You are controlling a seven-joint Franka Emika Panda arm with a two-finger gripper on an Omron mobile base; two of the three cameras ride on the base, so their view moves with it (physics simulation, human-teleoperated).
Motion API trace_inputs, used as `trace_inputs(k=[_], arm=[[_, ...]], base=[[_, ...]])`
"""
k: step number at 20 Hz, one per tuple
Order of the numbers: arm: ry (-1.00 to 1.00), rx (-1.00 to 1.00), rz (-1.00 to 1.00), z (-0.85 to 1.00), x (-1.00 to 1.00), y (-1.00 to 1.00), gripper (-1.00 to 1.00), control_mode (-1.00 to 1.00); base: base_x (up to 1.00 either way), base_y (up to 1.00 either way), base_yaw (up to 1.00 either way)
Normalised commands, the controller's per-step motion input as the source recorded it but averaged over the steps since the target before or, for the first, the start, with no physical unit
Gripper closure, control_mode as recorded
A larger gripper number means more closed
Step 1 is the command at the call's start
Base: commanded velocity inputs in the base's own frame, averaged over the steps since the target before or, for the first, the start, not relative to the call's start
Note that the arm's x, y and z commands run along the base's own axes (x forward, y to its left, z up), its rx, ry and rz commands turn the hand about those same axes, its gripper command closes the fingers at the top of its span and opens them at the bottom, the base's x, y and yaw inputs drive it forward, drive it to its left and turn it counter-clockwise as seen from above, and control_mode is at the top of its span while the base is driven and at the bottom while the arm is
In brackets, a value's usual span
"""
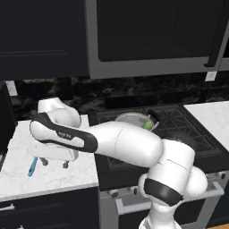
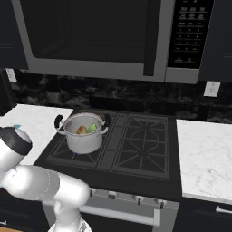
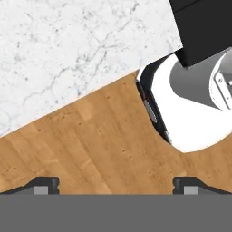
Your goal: Put the corn and onion in the pot. Retrieve the spatula and lightly stir the vegetables in the pot.
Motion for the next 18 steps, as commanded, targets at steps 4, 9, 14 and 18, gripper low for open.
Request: trace_inputs(k=[4,9,14,18], arm=[[-0.01,0.00,0.00,-0.72,0.37,0.10,-1.00,-1.00],[-0.08,0.00,0.00,-0.16,0.33,0.55,-1.00,-1.00],[-0.12,0.00,0.00,-0.34,0.33,0.46,-1.00,-1.00],[-0.01,0.00,0.01,-0.40,0.41,0.02,-1.00,-1.00]], base=[[0.00,0.00,0.00],[0.00,0.00,0.00],[0.00,0.00,0.00],[0.00,0.00,0.00]])
